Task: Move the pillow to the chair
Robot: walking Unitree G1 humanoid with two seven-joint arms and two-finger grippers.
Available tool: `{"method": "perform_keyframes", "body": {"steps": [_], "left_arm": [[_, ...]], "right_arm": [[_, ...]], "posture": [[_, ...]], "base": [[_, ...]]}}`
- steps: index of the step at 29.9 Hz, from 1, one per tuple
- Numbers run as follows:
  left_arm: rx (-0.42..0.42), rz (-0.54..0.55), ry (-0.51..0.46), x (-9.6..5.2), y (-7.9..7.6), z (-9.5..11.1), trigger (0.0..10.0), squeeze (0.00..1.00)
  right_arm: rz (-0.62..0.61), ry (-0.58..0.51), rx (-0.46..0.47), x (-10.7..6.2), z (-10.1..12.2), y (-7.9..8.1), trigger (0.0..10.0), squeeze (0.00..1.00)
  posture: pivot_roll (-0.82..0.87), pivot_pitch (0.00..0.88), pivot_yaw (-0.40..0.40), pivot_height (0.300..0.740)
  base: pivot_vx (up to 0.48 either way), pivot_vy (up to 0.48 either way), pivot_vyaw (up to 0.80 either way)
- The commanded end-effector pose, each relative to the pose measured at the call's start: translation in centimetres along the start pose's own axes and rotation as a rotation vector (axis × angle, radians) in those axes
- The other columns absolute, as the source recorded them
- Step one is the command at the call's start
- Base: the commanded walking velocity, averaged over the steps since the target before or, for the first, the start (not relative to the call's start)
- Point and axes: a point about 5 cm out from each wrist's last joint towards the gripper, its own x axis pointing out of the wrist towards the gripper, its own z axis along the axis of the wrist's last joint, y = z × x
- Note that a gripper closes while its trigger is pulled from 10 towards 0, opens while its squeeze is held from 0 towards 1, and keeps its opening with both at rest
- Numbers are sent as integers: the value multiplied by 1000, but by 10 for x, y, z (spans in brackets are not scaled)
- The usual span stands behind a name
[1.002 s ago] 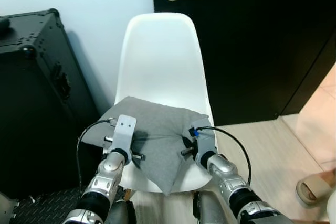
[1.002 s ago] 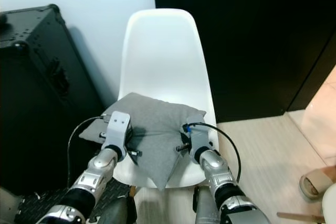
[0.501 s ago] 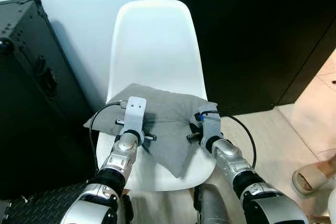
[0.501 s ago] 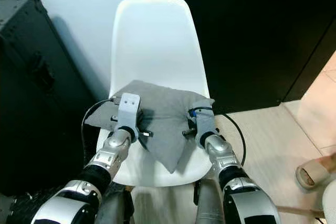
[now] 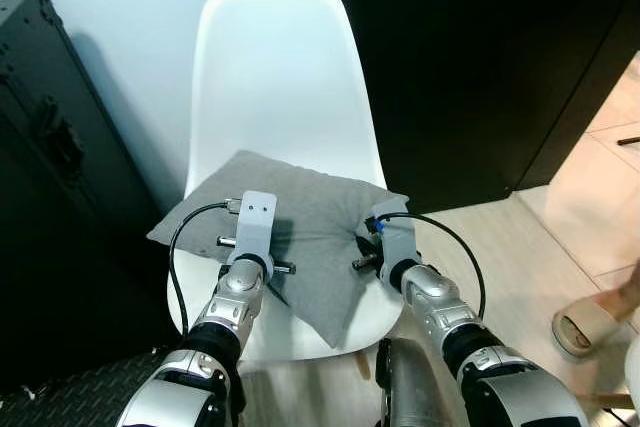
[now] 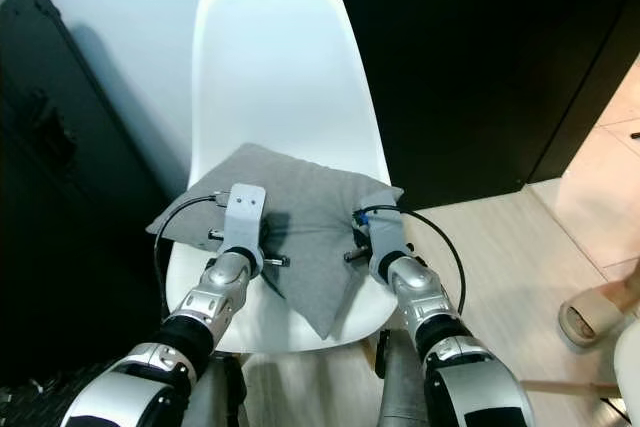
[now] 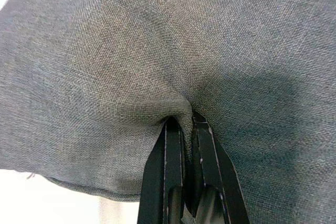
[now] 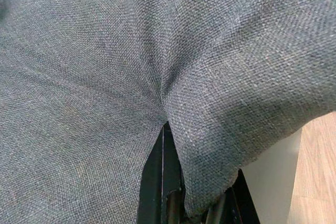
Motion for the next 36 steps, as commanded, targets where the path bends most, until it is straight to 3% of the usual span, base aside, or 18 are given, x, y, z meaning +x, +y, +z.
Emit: {"method": "perform_keyframes", "body": {"steps": [1,7,8,9,13,14,16,19,22,27,28,30,32,36], "left_arm": [[17,76,21,0,18,-7,10000,0],[42,80,-27,-3,26,-9,10000,0],[25,93,-46,-5,32,-9,10000,553],[4,97,-58,-7,36,-10,10000,1000],[-8,99,-66,-8,38,-10,10000,1000],[-10,106,-73,-11,41,-12,10000,1000],[47,86,-87,-23,50,-22,10000,1000],[47,86,-87,-23,50,-22,10000,1000],[94,33,-122,-39,57,-30,10000,1000],[90,24,-144,-49,62,-31,10000,1000],[77,33,-158,-62,68,-35,10000,1000],[77,33,-158,-62,68,-35,10000,1000],[37,69,-208,-78,75,-35,10000,1000],[37,69,-208,-78,75,-35,10000,1000]], "right_arm": [[-41,-3,-6,-3,-3,-8,10000,0],[-110,-27,17,-6,-3,-14,10000,0],[-125,-51,38,-8,-3,-16,10000,0],[-124,-77,87,-9,-4,-17,10000,0],[-123,-94,121,-10,-5,-17,10000,0],[-111,-94,126,-12,-9,-14,10000,1000],[-112,-102,113,-15,-16,-9,10000,1000],[-112,-102,113,-15,-16,-9,10000,1000],[-158,-140,120,-23,-20,-14,10000,1000],[-190,-178,141,-28,-20,-20,10000,1000],[-187,-229,146,-34,-18,-23,10000,1000],[-187,-229,146,-34,-18,-23,10000,1000],[-187,-321,141,-44,-13,-28,10000,1000],[-187,-321,141,-44,-13,-28,10000,1000]], "posture": [[-76,68,27,541],[-78,52,32,541],[-79,51,30,541],[-79,48,29,541],[-79,48,29,541],[-68,39,30,541],[-60,26,21,541],[-60,26,21,541],[-42,9,8,541],[-43,11,7,541],[-53,16,10,541],[-53,16,10,541],[-39,18,-7,541],[-39,18,-7,541]], "base": [[0,0,0],[0,0,0],[0,0,0],[0,0,0],[0,0,0],[0,0,0],[0,0,0],[0,0,0],[0,0,0],[0,0,0],[0,0,0],[0,0,0],[0,0,0],[0,0,0]]}}
